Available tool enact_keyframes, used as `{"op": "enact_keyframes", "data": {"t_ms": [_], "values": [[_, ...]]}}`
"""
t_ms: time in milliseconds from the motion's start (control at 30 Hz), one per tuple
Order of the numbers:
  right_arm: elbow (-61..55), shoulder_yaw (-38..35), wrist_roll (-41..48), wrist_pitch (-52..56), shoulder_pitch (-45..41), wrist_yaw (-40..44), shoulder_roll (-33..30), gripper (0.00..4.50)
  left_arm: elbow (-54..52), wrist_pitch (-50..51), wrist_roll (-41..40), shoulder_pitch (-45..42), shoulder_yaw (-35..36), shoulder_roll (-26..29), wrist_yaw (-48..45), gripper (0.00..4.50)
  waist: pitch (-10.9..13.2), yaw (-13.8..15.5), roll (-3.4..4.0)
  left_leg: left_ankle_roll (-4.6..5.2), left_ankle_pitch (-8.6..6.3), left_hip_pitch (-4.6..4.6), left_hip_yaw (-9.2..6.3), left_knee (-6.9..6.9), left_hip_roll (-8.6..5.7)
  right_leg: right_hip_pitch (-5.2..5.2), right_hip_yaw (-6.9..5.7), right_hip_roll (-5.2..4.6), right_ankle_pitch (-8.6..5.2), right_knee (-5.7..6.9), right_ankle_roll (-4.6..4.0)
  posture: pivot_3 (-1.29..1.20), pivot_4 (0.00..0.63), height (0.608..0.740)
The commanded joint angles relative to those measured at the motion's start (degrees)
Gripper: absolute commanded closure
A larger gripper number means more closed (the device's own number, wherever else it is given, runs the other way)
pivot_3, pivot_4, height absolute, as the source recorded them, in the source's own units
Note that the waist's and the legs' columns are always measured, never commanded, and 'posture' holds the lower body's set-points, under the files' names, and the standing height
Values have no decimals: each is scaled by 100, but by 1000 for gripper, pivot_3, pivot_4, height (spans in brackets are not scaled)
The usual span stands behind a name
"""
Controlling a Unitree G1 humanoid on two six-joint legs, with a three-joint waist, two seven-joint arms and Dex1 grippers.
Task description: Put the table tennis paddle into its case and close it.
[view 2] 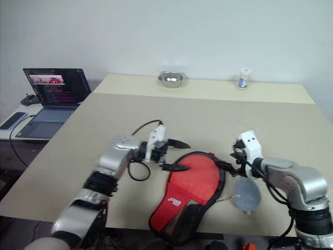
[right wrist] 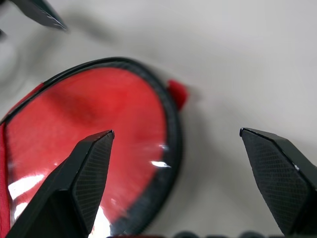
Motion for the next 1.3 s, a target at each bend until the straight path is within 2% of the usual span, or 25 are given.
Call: {"op": "enact_keyframes", "data": {"t_ms": [33,167,233,300,467,633,767,1000,1300], "values": [[98,44,-134,-207,-3,-42,107,16,-396,68,-111,129,21,323,-232,0,2,7,1,0,0,0,-1,3,-1,2,-1,0,0,1,0,0,150,740],[431,178,-287,-287,10,-40,256,16,-562,198,-158,254,59,448,-67,0,5,15,-2,3,1,1,-2,8,-6,4,-2,0,3,4,6,0,150,740],[643,251,-414,-382,-34,-29,286,393,-643,227,-160,319,65,460,-3,0,6,13,-3,4,2,1,-1,9,-7,4,-1,1,4,6,7,0,150,740],[891,355,-529,-467,-114,54,267,961,-767,258,-165,424,64,481,49,0,6,-6,-3,4,2,3,-1,9,-6,3,-1,1,4,9,7,0,150,740],[1133,527,-636,-535,-257,312,160,2800,-887,279,-142,532,47,500,120,0,8,-44,-6,5,4,15,2,9,-4,3,3,2,2,32,6,0,150,740],[1269,857,-794,-662,-368,685,-101,4368,-811,163,-101,572,23,499,147,0,8,-43,-6,8,12,25,2,14,-6,4,4,1,2,54,5,0,150,740],[1500,1092,-1015,-901,-596,888,-195,4476,-731,52,-88,617,4,493,125,0,8,-49,-6,8,14,27,2,14,-6,4,4,2,2,58,5,0,150,740],[2482,1920,-1861,-2006,-1719,1534,-313,4476,-800,-7,-84,714,-88,428,163,0,26,-122,-17,14,32,38,21,17,-2,2,15,2,9,65,-5,0,150,740],[3540,2405,-2579,-2860,-2707,2067,142,4476,-1144,236,-141,797,-159,372,318,0,40,-108,-17,10,58,34,17,12,1,-9,13,2,18,82,-15,0,150,740]]}}
